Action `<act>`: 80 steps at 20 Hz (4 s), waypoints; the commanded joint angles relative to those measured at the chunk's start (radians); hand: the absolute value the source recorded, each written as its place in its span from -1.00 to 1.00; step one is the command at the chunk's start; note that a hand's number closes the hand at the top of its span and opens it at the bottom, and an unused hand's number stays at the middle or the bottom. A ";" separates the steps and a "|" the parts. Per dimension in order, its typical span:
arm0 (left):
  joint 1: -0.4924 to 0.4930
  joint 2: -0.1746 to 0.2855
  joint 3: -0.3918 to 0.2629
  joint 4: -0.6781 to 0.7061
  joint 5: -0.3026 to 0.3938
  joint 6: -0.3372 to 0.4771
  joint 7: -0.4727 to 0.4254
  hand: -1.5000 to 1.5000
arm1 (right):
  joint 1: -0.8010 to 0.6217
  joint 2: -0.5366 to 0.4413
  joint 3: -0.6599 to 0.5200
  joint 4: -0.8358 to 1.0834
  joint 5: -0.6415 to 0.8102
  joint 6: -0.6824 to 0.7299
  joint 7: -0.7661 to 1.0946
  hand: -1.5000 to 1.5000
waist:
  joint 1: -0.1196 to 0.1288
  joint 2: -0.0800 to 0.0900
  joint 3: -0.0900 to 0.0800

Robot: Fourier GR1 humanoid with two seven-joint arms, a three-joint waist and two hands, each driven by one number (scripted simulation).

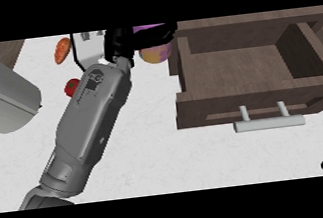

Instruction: Pick up the can, place it into the drawer and close the drawer

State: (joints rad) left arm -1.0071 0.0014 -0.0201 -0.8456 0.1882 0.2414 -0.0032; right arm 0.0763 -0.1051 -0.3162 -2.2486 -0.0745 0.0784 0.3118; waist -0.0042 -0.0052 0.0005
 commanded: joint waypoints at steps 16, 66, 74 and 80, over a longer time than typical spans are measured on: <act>-0.465 -0.001 -0.122 0.251 0.089 0.184 0.207 1.00 | -0.057 -0.019 -0.017 0.015 -0.010 -0.015 0.023 -1.00 | -0.035 0.012 0.001; -0.664 0.021 -0.258 0.578 0.397 0.367 0.015 -1.00 | -0.468 -0.208 0.395 0.584 0.777 -0.071 -0.234 -1.00 | 0.002 0.029 0.001; -0.619 0.022 -0.236 0.548 0.391 0.367 0.007 -1.00 | -0.545 -0.145 0.472 0.884 0.988 -0.250 -0.314 -1.00 | 0.012 0.015 0.000; -0.584 0.085 -0.249 0.523 0.361 0.331 0.030 -1.00 | -0.717 -0.089 0.421 1.203 1.049 -0.399 -0.355 -1.00 | 0.040 0.016 0.000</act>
State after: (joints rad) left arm -1.6252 0.0560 -0.2598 -0.3062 0.5687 0.5897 0.0210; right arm -0.5521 -0.2236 0.1283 -1.2146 0.9320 -0.2366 -0.0223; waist 0.0192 0.0127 0.0012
